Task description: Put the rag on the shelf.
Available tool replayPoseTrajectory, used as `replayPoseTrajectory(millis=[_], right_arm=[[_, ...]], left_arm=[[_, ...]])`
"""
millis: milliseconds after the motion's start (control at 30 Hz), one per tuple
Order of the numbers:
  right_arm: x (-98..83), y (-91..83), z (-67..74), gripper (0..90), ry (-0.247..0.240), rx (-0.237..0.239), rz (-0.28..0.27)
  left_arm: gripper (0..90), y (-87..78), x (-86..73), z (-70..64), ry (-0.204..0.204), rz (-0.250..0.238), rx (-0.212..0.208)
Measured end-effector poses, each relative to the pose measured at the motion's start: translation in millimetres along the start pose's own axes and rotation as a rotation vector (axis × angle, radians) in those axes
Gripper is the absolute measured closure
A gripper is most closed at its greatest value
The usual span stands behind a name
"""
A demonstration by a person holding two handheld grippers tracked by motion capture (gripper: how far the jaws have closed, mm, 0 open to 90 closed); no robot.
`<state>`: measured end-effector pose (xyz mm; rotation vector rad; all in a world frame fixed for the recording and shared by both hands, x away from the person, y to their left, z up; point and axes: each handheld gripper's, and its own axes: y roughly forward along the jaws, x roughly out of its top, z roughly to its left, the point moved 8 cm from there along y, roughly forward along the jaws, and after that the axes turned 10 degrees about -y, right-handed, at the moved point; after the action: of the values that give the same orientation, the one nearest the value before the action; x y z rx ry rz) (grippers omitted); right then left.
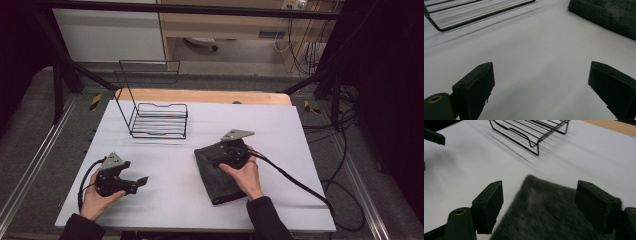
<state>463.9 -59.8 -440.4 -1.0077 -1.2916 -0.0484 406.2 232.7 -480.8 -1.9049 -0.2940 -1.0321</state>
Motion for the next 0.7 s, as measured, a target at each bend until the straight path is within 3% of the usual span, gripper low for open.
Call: replayPoseTrajectory(millis=[167, 333, 700], right_arm=[[-31.2, -28.6, -14.7, 27.2, 0.003, -0.019, 0.042], [-70.4, -49.9, -25.2, 34.1, 0.047, -0.013, 0.082], [-114.1, -66.8, -29.9, 49.8, 0.09, 0.003, 0.132]], left_arm=[[7.2, 6.9, 4.0, -15.3, 0.008, 0.004, -0.013], [9.0, 19.4, 5.5, -41.4, 0.027, 0.037, -0.042], [15.7, 56.4, 14.7, -110.9, 0.045, 0.092, -0.101]])
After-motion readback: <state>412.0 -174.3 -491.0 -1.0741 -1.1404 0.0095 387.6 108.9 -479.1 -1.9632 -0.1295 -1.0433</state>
